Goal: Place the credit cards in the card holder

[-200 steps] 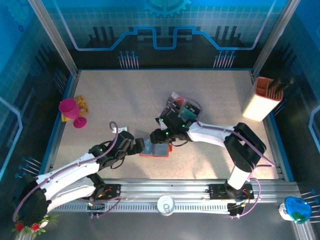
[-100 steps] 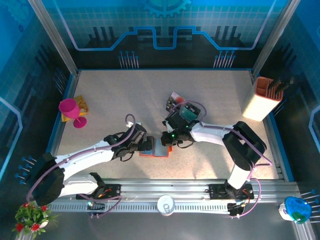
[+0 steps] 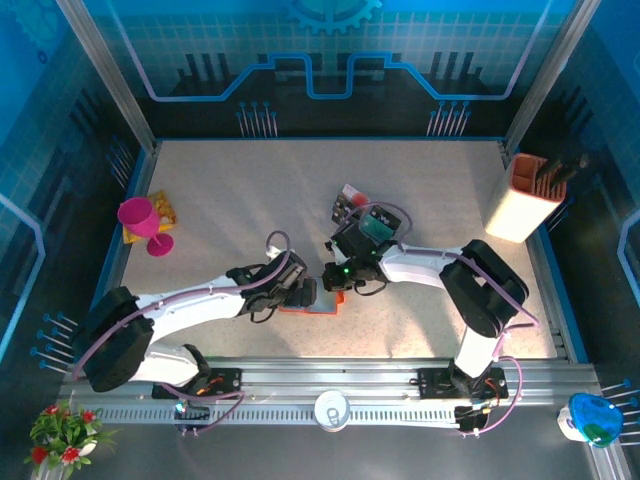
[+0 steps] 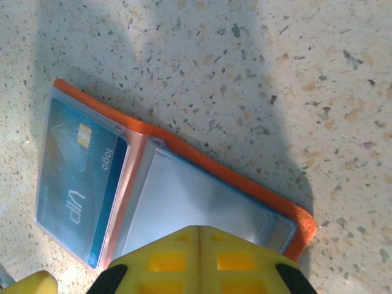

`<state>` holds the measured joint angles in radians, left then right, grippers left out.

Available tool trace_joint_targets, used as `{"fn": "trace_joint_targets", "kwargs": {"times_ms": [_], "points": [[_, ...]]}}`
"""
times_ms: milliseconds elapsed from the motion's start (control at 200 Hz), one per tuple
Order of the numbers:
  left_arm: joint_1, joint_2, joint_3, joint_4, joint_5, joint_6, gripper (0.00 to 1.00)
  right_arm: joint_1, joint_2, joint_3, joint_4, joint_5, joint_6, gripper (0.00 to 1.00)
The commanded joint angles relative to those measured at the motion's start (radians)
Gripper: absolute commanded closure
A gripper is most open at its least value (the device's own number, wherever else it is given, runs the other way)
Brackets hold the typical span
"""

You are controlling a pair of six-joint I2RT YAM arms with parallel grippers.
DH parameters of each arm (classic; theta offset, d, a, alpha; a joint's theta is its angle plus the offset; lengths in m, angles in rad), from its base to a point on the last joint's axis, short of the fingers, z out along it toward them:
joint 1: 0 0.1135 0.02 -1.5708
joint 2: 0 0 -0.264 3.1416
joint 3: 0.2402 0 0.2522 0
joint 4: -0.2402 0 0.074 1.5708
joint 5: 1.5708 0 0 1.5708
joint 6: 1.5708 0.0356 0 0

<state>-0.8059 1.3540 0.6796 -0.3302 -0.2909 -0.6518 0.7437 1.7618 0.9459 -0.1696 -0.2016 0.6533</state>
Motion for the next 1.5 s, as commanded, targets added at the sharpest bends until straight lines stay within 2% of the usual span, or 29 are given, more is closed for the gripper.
{"fn": "trace_joint_targets", "kwargs": {"times_ms": [0, 650, 750, 900, 1011, 1246, 1496], "points": [[-0.012, 0.025, 0.024, 0.018, -0.007, 0.014, 0.01, -0.005, 0.047, 0.004, 0.016, -0.04, -0.008, 0.97], [-0.02, 0.107, -0.03, 0.072, -0.025, 0.003, 0.01, 0.009, 0.061, 0.023, 0.053, -0.071, 0.029, 0.97], [-0.02, 0.108, -0.048, 0.084, -0.026, -0.004, 0.06, 0.006, 0.025, 0.018, 0.046, -0.064, 0.031, 0.96], [-0.02, 0.106, -0.073, 0.109, -0.017, -0.016, 0.17, -0.001, -0.039, -0.003, 0.044, -0.05, 0.041, 0.88], [-0.02, 0.102, -0.085, 0.121, -0.012, -0.023, 0.2, 0.0, -0.07, -0.02, 0.045, -0.037, 0.051, 0.84], [-0.02, 0.092, -0.101, 0.135, -0.014, -0.032, 0.21, 0.0, -0.071, -0.044, 0.066, -0.033, 0.074, 0.7], [-0.02, 0.089, -0.107, 0.144, -0.012, -0.037, 0.21, 0.006, -0.022, -0.048, 0.09, -0.042, 0.088, 0.62]]}}
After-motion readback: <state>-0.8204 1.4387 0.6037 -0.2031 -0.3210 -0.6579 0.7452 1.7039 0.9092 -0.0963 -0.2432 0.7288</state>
